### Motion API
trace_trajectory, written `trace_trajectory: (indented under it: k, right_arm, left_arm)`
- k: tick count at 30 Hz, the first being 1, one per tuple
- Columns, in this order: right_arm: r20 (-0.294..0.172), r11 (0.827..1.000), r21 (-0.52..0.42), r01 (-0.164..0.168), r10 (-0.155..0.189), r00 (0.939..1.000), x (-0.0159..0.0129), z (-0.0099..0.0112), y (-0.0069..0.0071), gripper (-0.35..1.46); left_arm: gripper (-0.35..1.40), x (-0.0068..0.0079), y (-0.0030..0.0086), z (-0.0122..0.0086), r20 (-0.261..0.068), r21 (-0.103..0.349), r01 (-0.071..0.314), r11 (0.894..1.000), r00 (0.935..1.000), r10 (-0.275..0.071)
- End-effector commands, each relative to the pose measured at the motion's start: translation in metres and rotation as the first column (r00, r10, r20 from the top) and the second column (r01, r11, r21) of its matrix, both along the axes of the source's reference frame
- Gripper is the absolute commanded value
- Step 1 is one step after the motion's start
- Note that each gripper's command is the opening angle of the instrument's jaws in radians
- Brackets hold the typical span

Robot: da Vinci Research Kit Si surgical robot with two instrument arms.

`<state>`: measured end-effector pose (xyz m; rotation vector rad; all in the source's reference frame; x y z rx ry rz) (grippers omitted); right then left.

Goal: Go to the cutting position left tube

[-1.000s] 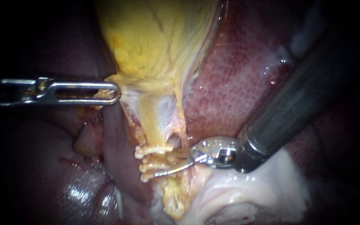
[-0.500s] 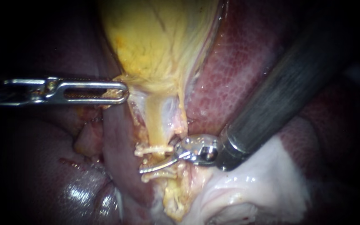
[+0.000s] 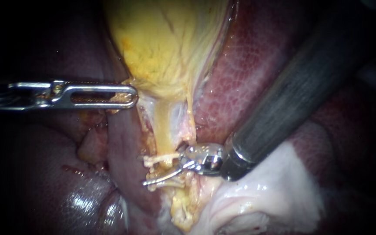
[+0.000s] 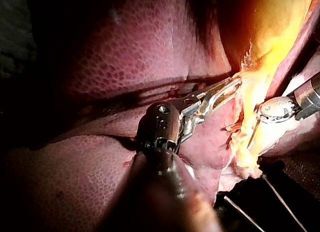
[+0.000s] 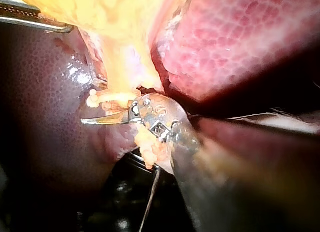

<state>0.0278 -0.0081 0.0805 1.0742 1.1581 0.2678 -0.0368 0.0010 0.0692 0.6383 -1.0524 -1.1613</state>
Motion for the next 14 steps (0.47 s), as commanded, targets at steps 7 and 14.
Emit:
trace_trajectory:
  k: [7,14]
  right_arm:
    - [0.003,1.0,0.005,0.001,-0.001,1.0,0.0,0.0001,0.0,1.38]
    - [0.011,1.0,-0.001,-0.018,0.018,0.9998,-0.0001,0.0003,0.0001,1.43]
  left_arm:
    - [-0.35,0.0,0.0,0.0,0.0,0.0,0.0,1.0,1.0,0.0]
    - [-0.35,0.0,0.0,0.0,0.0,0.0,0.0,1.0,1.0,0.0]
